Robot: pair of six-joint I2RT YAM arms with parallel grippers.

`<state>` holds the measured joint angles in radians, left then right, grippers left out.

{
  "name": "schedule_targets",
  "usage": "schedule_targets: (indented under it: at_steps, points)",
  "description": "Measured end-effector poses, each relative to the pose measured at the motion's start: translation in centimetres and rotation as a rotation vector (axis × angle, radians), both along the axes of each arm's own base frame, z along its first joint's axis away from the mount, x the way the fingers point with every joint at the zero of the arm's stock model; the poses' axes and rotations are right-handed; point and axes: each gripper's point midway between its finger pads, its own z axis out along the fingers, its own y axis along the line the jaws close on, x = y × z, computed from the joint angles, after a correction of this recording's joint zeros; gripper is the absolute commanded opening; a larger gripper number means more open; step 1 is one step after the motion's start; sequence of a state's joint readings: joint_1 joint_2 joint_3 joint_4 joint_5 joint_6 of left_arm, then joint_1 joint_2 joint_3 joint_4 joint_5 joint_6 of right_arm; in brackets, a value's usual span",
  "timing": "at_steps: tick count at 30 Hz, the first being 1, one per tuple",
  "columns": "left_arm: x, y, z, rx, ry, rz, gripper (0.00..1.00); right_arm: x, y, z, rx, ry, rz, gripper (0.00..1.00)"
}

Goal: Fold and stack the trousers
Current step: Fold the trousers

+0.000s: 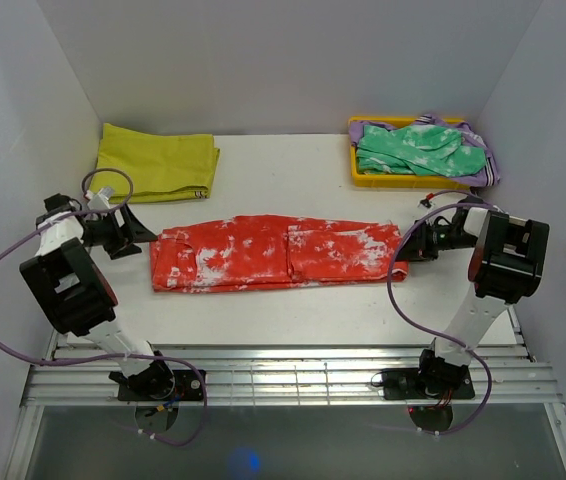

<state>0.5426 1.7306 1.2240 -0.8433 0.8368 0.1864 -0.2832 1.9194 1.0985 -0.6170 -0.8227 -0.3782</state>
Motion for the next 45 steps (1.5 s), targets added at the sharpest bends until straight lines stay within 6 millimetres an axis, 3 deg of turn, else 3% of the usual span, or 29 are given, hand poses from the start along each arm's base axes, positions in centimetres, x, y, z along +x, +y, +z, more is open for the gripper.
schedule_targets:
  at_steps: [2,5,11,13,14,18,20,23,24,25,30,37,41,45]
  points:
    - [-1.0,0.5,-1.0,0.017,0.023,-0.004,0.84,0.0,-0.3,0.4,0.002,-0.006,-0.011,0.08]
    - [-2.4,-0.5,-2.5,0.008,0.053,-0.052,0.75,-0.1,-1.2,1.7,-0.008,-0.032,-0.031,0.08]
    - [-4.1,-2.9,-5.5,-0.064,0.117,-0.13,0.62,0.5,-3.6,6.1,-0.048,-0.117,-0.067,0.08]
    - [-4.1,-4.0,-5.7,-0.093,0.117,-0.155,0.58,0.8,-3.9,7.6,-0.058,-0.145,-0.066,0.08]
    - [-4.0,-4.6,-5.6,-0.104,0.111,-0.171,0.49,1.0,-4.0,8.4,-0.06,-0.159,-0.064,0.08]
    - [-3.2,-7.4,-5.2,-0.126,0.074,-0.248,0.39,1.4,-3.6,10.8,-0.048,-0.18,-0.061,0.08]
    - [-2.9,-8.8,-5.1,-0.137,0.063,-0.281,0.35,1.5,-2.9,11.8,-0.037,-0.181,-0.061,0.08]
    - [-2.5,-10.5,-5.0,-0.155,0.059,-0.311,0.17,1.5,-1.0,13.3,-0.025,-0.184,-0.057,0.08]
    - [-2.3,-10.8,-5.1,-0.161,0.06,-0.313,0.02,1.5,-0.2,13.8,-0.021,-0.189,-0.049,0.08]
    - [-2.2,-11.1,-5.3,-0.167,0.064,-0.311,0.0,1.5,0.8,14.3,-0.018,-0.197,-0.036,0.08]
    - [-2.0,-11.6,-5.9,-0.2,0.086,-0.293,0.0,2.1,7.3,16.9,0.009,-0.231,0.037,0.08]
    - [-2.0,-11.9,-6.3,-0.208,0.08,-0.29,0.0,2.1,14.5,18.2,0.0,-0.27,0.103,0.08]
    - [-2.2,-12.1,-6.4,-0.213,0.077,-0.292,0.0,3.0,15.2,19.8,-0.019,-0.332,0.103,0.08]
    - [-2.2,-11.8,-6.4,-0.197,0.065,-0.294,0.0,4.7,12.5,21.1,-0.064,-0.405,0.057,0.08]
